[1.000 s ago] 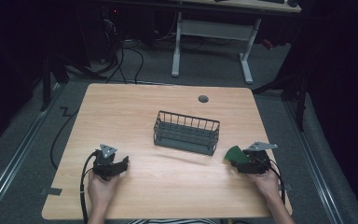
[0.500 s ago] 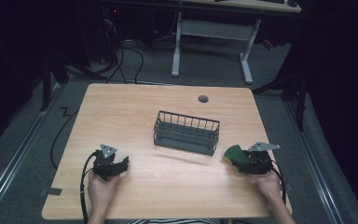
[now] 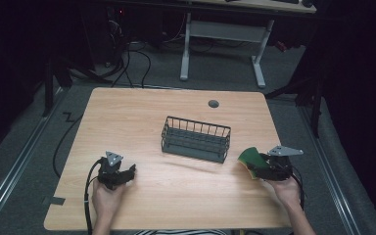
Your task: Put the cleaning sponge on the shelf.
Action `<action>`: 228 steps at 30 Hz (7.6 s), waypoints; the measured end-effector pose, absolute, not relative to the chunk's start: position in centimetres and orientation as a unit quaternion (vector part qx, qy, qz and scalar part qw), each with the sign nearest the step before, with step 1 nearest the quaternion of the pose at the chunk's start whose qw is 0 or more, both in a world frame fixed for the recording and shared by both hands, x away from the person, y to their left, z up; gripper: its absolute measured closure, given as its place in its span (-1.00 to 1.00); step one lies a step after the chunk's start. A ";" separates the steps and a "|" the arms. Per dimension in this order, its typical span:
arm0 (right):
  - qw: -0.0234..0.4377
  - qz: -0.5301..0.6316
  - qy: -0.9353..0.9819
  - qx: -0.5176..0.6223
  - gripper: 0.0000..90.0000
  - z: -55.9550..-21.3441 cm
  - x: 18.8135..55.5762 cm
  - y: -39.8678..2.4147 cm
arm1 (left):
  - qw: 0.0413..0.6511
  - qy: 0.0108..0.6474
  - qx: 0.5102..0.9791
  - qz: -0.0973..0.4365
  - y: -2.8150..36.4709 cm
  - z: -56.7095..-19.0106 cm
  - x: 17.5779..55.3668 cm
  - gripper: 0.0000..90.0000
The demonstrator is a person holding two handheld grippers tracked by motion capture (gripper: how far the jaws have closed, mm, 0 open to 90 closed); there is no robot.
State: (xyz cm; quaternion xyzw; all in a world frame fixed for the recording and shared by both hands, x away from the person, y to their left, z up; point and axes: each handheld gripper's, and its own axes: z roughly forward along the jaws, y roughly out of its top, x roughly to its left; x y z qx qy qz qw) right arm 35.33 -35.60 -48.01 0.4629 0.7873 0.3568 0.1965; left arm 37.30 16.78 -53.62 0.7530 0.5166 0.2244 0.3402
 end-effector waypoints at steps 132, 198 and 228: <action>0.200 0.394 0.821 0.362 -0.17 -41.1 43.5 -26.5 | 0.340 0.517 0.753 0.225 16.7 -53.6 37.3 -0.32; 0.190 0.399 0.748 0.495 -0.10 -50.0 33.7 -34.1 | 0.340 0.516 0.753 0.225 16.7 -53.6 37.3 -0.32; 0.194 0.372 0.760 0.496 -0.12 -52.9 33.2 -32.9 | 0.340 0.516 0.753 0.225 16.7 -53.6 37.3 -0.32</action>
